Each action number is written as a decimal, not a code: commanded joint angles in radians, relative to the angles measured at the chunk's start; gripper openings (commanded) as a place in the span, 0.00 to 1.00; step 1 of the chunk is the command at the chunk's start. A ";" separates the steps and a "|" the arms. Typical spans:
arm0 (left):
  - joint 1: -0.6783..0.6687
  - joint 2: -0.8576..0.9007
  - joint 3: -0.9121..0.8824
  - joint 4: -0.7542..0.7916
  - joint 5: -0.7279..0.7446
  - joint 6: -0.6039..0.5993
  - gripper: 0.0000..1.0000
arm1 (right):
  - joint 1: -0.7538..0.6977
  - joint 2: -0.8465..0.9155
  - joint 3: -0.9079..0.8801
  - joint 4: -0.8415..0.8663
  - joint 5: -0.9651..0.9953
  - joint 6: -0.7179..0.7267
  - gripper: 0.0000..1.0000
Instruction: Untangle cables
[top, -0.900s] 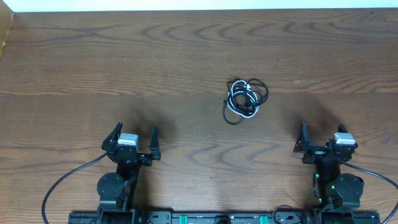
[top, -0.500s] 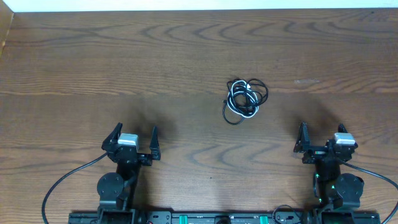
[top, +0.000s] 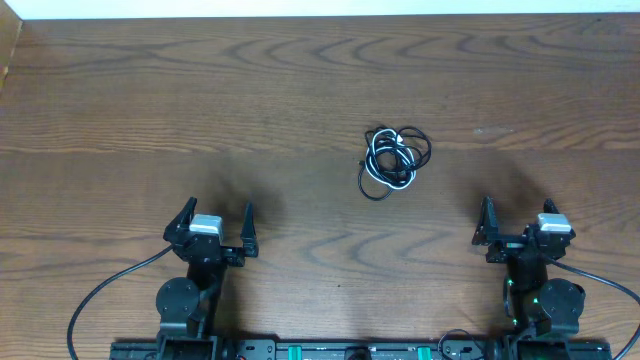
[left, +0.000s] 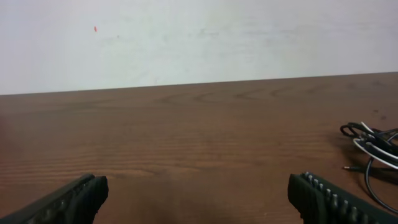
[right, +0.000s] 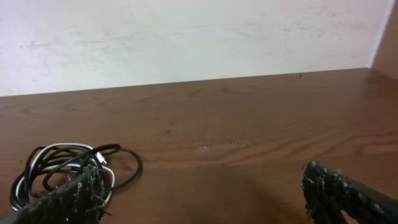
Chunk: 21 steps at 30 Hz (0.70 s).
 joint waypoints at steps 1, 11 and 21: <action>-0.002 0.000 -0.010 0.007 0.037 0.013 0.98 | 0.006 0.001 -0.004 -0.001 0.012 0.013 0.99; -0.002 0.000 -0.009 0.035 0.040 0.013 0.98 | 0.006 0.001 -0.004 -0.001 0.012 0.013 0.99; -0.002 0.002 0.039 0.026 0.040 -0.107 0.98 | 0.007 0.001 -0.004 -0.001 0.012 0.013 0.99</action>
